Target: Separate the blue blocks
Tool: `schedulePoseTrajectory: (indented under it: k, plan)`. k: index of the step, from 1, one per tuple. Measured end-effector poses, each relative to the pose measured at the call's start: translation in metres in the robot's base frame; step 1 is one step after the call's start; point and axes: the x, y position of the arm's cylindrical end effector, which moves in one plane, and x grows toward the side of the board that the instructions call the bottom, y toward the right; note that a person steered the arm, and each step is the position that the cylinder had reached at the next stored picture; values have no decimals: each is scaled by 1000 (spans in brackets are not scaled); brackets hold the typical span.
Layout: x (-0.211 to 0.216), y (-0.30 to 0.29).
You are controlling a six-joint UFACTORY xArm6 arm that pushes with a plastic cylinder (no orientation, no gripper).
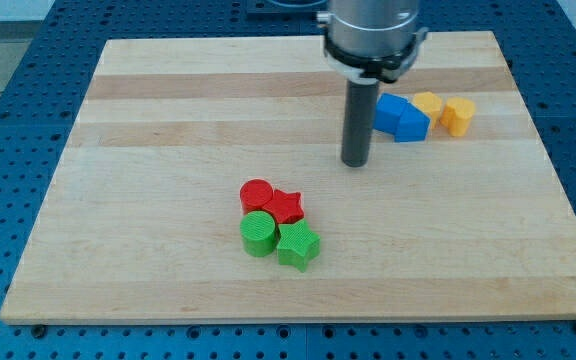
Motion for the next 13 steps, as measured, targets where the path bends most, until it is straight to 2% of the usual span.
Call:
schedulePoseTrajectory:
  k: [2,5,6,9,10,11,12,13]
  plan:
    - [-8,75]
    - [-28,60]
    - [-47,57]
    - [-95,-23]
    - [-106,17]
    - [-123,23]
    - [-115,-90]
    - [-115,-151]
